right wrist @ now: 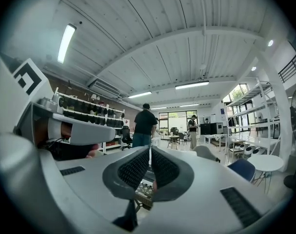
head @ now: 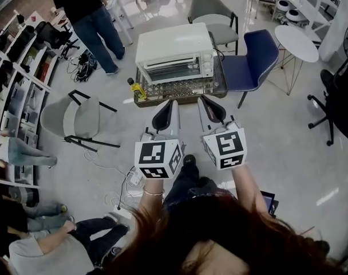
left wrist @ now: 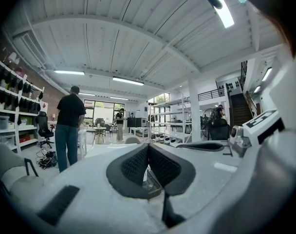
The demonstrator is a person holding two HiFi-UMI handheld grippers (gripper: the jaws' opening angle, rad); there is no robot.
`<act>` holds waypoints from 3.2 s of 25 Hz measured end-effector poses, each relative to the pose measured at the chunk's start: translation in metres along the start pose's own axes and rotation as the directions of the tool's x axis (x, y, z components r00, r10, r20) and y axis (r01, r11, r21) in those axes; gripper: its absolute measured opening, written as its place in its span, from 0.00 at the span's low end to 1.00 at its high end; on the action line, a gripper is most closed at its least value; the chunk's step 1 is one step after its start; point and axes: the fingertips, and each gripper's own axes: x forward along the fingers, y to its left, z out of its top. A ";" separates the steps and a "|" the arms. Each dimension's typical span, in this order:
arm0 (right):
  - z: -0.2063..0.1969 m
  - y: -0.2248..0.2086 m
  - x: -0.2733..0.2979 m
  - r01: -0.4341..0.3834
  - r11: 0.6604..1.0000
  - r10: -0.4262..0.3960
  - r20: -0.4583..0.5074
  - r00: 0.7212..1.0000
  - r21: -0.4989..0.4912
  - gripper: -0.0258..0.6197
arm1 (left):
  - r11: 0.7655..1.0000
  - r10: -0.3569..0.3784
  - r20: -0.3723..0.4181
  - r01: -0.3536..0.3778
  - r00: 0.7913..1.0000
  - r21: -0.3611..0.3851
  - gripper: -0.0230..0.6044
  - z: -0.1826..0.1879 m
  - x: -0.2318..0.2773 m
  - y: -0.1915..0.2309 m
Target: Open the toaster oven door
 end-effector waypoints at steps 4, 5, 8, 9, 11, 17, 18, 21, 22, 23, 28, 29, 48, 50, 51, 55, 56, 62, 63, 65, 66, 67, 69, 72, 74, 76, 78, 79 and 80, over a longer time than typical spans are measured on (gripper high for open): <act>-0.004 -0.004 0.016 -0.008 1.000 0.008 -0.011 1.000 0.001 0.04 | 1.000 0.007 0.002 -0.007 1.000 -0.004 0.06 0.001 0.010 0.011; -0.003 -0.005 0.020 -0.008 1.000 0.008 -0.012 1.000 -0.001 0.04 | 1.000 0.007 0.003 -0.007 1.000 -0.006 0.06 0.002 0.013 0.014; -0.007 -0.006 0.034 -0.017 1.000 0.017 -0.014 1.000 0.000 0.04 | 1.000 0.007 0.005 -0.007 1.000 -0.011 0.06 -0.002 0.024 0.022; -0.008 -0.005 0.038 -0.021 1.000 0.021 -0.014 1.000 0.003 0.04 | 1.000 0.006 0.005 -0.006 1.000 -0.010 0.06 -0.003 0.028 0.024; -0.009 -0.005 0.047 -0.024 1.000 0.024 -0.018 1.000 0.007 0.04 | 1.000 0.003 0.004 -0.003 1.000 -0.008 0.06 -0.003 0.035 0.029; -0.015 -0.013 0.076 -0.013 1.000 0.013 -0.036 0.999 -0.002 0.04 | 1.000 -0.002 -0.003 0.002 1.000 -0.010 0.06 -0.005 0.058 0.049; -0.016 -0.014 0.081 -0.011 1.000 0.011 -0.039 0.999 -0.001 0.04 | 1.000 -0.003 -0.004 0.003 1.000 -0.011 0.06 -0.005 0.061 0.053; -0.018 -0.016 0.096 -0.005 1.000 0.006 -0.045 0.999 0.004 0.04 | 1.000 -0.008 -0.008 0.008 1.000 -0.015 0.06 -0.006 0.073 0.063; -0.019 -0.018 0.101 -0.003 1.000 0.004 -0.048 0.999 0.006 0.04 | 1.000 -0.010 -0.009 0.010 1.000 -0.016 0.06 -0.007 0.076 0.066; -0.020 -0.019 0.105 -0.001 1.000 0.001 -0.051 0.999 0.008 0.04 | 1.000 -0.012 -0.010 0.012 1.000 -0.018 0.06 -0.007 0.080 0.069; -0.026 -0.024 0.129 0.011 1.000 -0.011 -0.063 0.998 0.014 0.04 | 0.999 -0.023 -0.012 0.023 1.000 -0.024 0.06 -0.009 0.098 0.084; -0.027 -0.025 0.133 0.014 1.000 -0.013 -0.065 0.998 0.016 0.04 | 0.999 -0.025 -0.013 0.025 1.000 -0.026 0.06 -0.010 0.102 0.087; -0.052 -0.037 0.203 0.045 0.996 -0.035 -0.135 0.990 0.073 0.04 | 0.996 -0.078 -0.023 0.077 0.997 -0.043 0.06 -0.015 0.153 0.127; -0.054 -0.038 0.209 0.051 0.995 -0.038 -0.138 0.990 0.091 0.04 | 0.996 -0.085 -0.025 0.084 0.996 -0.044 0.06 -0.016 0.157 0.130; -0.055 -0.039 0.213 0.055 0.994 -0.041 -0.140 0.989 0.099 0.04 | 0.995 -0.088 -0.026 0.087 0.996 -0.045 0.06 -0.016 0.160 0.132; -0.063 -0.041 0.226 0.066 0.989 -0.045 -0.158 0.986 0.129 0.06 | 0.994 -0.102 -0.031 0.100 0.994 -0.046 0.06 -0.018 0.168 0.139; -0.065 -0.042 0.229 0.067 0.989 -0.045 -0.163 0.986 0.135 0.07 | 0.994 -0.104 -0.031 0.103 0.994 -0.047 0.06 -0.018 0.171 0.140; -0.079 -0.049 0.247 0.087 0.982 -0.053 -0.196 0.979 0.170 0.09 | 0.992 -0.120 -0.037 0.118 0.992 -0.046 0.06 -0.020 0.185 0.148; -0.082 -0.050 0.250 0.091 0.979 -0.055 -0.200 0.978 0.180 0.09 | 0.992 -0.123 -0.039 0.121 0.992 -0.045 0.06 -0.020 0.187 0.149; -0.088 -0.052 0.255 0.101 0.975 -0.058 -0.212 0.976 0.200 0.10 | 0.991 -0.127 -0.041 0.126 0.991 -0.044 0.06 -0.022 0.191 0.151; -0.092 -0.053 0.258 0.106 0.972 -0.060 -0.218 0.974 0.209 0.11 | 0.991 -0.128 -0.043 0.126 0.991 -0.044 0.06 -0.024 0.193 0.152; -0.095 -0.054 0.260 0.111 0.969 -0.061 -0.224 0.973 0.219 0.11 | 0.991 -0.127 -0.044 0.125 0.991 -0.044 0.06 -0.026 0.195 0.153; -0.103 -0.055 0.265 0.121 0.963 -0.063 -0.236 0.970 0.240 0.11 | 0.991 -0.126 -0.047 0.123 0.991 -0.046 0.06 -0.031 0.198 0.156; -0.115 -0.059 0.272 0.134 0.951 -0.063 -0.252 0.966 0.278 0.12 | 0.991 -0.126 -0.052 0.124 0.991 -0.046 0.06 -0.037 0.203 0.160; -0.121 -0.064 0.276 0.141 0.942 -0.060 -0.261 0.964 0.305 0.13 | 0.991 -0.126 -0.053 0.123 0.991 -0.042 0.06 -0.040 0.208 0.160; -0.127 -0.068 0.279 0.149 0.932 -0.057 -0.271 0.961 0.331 0.13 | 0.992 -0.125 -0.055 0.123 0.991 -0.041 0.06 -0.041 0.213 0.160; -0.133 -0.071 0.282 0.158 0.921 -0.055 -0.282 0.958 0.356 0.14 | 0.992 -0.125 -0.058 0.123 0.990 -0.041 0.06 -0.042 0.216 0.161; -0.136 -0.072 0.283 0.163 0.915 -0.055 -0.287 0.956 0.368 0.15 | 0.991 -0.126 -0.059 0.124 0.990 -0.040 0.06 -0.043 0.217 0.162; -0.139 -0.073 0.285 0.169 0.909 -0.055 -0.292 0.955 0.380 0.15 | 0.991 -0.128 -0.061 0.125 0.990 -0.040 0.06 -0.044 0.218 0.163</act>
